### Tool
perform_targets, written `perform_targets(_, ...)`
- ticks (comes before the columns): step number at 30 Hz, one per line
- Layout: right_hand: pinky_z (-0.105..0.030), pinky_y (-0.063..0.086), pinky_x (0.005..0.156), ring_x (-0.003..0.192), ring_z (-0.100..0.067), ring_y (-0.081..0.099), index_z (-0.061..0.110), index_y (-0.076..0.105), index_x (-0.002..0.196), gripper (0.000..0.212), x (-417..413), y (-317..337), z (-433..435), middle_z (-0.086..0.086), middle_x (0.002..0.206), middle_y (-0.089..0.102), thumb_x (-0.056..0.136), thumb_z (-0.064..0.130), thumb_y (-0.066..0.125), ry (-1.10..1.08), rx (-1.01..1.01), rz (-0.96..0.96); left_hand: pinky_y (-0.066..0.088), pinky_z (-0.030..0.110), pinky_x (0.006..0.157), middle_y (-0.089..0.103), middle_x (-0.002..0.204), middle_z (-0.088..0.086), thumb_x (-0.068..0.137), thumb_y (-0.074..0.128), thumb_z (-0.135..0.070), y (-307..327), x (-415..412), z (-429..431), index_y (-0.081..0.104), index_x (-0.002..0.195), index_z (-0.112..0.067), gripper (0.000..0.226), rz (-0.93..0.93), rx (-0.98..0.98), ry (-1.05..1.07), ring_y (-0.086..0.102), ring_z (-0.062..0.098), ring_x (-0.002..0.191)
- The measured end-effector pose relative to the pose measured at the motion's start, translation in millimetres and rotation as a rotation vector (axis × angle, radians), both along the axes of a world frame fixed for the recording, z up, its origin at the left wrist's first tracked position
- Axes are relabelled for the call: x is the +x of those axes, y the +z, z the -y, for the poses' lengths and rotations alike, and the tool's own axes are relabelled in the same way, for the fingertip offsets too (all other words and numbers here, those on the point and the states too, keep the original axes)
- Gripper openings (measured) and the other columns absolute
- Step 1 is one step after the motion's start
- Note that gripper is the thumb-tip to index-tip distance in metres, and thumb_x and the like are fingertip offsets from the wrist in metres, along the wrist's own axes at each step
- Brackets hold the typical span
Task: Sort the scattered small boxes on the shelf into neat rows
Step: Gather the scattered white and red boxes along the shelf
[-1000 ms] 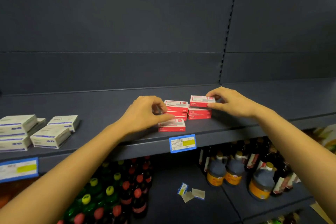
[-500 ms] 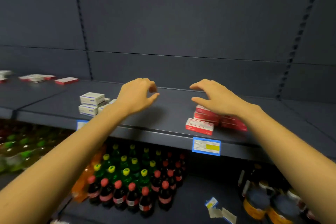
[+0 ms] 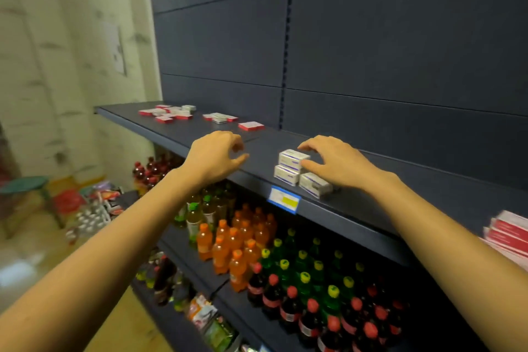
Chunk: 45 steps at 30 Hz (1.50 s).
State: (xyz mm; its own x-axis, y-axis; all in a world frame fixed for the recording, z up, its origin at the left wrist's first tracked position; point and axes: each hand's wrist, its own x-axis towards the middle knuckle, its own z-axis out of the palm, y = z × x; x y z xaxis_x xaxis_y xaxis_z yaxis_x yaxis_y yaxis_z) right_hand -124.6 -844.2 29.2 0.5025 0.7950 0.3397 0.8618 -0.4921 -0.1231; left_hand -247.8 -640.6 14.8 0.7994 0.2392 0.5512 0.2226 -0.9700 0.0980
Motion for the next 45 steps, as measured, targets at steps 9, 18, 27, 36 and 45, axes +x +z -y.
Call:
perform_targets(9, -0.042, 0.041, 0.102, 0.123, -0.019, 0.046, 0.022, 0.049, 0.129, 0.039, -9, -1, -139, 0.001, 0.135, 0.050, 0.092, 0.035, 0.049, 0.028, 0.004, -0.030, 0.047, 0.030, 0.080, 0.062, 0.112, 0.003, 0.089, 0.052, -0.042, 7, -18, -129, 0.059, 0.108, -0.016, 0.033, -0.059, -0.018, 0.003, 0.057, 0.017, 0.101)
perform_targets(18, -0.044, 0.044, 0.100, 0.119, -0.022, 0.052, 0.018, 0.050, 0.128, 0.040, 8, -10, -250, -0.002, 0.133, 0.053, 0.091, 0.033, 0.052, -0.111, 0.018, -0.118, 0.039, 0.023, 0.072, 0.063, 0.111, 0.003, 0.089, 0.051, -0.042, 5, 1, -236, 0.060, 0.109, -0.016, 0.034, -0.072, -0.006, -0.123, 0.054, 0.011, 0.093)
perform_targets(27, -0.040, 0.045, 0.096, 0.111, -0.025, 0.054, 0.013, 0.054, 0.124, 0.037, 73, -19, -308, -0.008, 0.127, 0.056, 0.090, 0.028, 0.053, -0.285, -0.031, -0.146, 0.043, 0.029, 0.076, 0.064, 0.112, 0.003, 0.089, 0.052, -0.039, -1, 66, -293, 0.060, 0.109, -0.015, 0.032, -0.066, -0.040, -0.217, 0.057, 0.018, 0.097)
perform_targets(36, -0.043, 0.045, 0.095, 0.113, -0.030, 0.053, 0.008, 0.053, 0.124, 0.043, 162, -20, -347, -0.012, 0.127, 0.055, 0.088, 0.032, 0.056, -0.491, -0.085, -0.155, 0.046, 0.031, 0.078, 0.064, 0.113, 0.004, 0.089, 0.052, -0.038, 4, 160, -336, 0.062, 0.108, -0.015, 0.031, -0.103, 0.008, -0.277, 0.059, 0.023, 0.099)
perform_targets(45, -0.042, 0.044, 0.096, 0.112, -0.027, 0.049, 0.011, 0.047, 0.124, 0.057, 219, -36, -376, -0.009, 0.127, 0.042, 0.082, 0.046, 0.061, -0.571, -0.183, -0.255, 0.044, 0.032, 0.078, 0.065, 0.111, 0.002, 0.088, 0.051, -0.038, 5, 242, -361, 0.062, 0.106, -0.017, 0.030, -0.115, 0.029, -0.371, 0.059, 0.023, 0.099)
